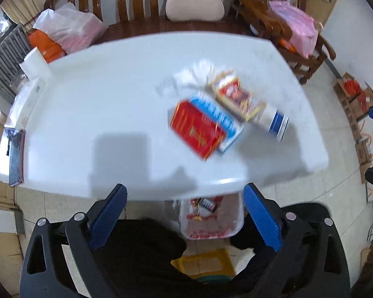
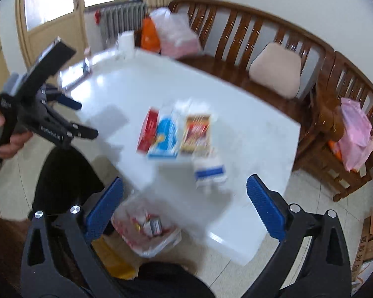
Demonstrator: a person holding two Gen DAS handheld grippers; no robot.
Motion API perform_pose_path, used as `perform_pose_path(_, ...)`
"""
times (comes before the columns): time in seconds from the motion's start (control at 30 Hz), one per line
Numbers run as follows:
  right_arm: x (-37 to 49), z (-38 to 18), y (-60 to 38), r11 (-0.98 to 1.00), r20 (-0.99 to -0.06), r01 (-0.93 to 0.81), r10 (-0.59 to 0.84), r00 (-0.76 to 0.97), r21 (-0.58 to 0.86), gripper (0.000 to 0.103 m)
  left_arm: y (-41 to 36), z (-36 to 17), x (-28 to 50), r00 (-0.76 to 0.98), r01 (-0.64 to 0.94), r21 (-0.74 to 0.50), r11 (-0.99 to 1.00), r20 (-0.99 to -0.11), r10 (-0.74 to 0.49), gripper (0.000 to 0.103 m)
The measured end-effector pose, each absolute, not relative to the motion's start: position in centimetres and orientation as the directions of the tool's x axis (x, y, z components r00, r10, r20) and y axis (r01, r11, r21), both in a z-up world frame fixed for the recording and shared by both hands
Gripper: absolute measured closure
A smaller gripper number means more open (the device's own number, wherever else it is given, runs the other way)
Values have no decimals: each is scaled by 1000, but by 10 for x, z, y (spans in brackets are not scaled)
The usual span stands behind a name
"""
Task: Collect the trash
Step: 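Raise both tools back over the table toward the boxes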
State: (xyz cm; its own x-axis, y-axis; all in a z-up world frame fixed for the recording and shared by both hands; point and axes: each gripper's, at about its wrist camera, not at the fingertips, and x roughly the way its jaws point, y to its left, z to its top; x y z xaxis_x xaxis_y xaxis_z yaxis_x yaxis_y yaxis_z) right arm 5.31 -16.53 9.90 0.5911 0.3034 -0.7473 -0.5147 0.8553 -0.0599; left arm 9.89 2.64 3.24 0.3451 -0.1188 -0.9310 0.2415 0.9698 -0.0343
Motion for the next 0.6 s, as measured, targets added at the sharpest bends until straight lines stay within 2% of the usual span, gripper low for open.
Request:
perform_pose_path(0.13, 77, 122, -171, 858, -729, -509, 305, 613, -69, 6, 20, 59, 116, 334, 226, -92, 970, -928, -166, 11)
perform_pose_path(0.3, 105, 132, -178, 859, -729, -509, 309, 611, -63, 6, 5, 79, 133, 364, 206, -72, 976, -920, -145, 10)
perform_pose_path(0.6, 152, 111, -167, 851, -770, -522, 294, 566, -59, 6, -3, 44, 165, 298, 170, -66, 983, -948, -115, 10)
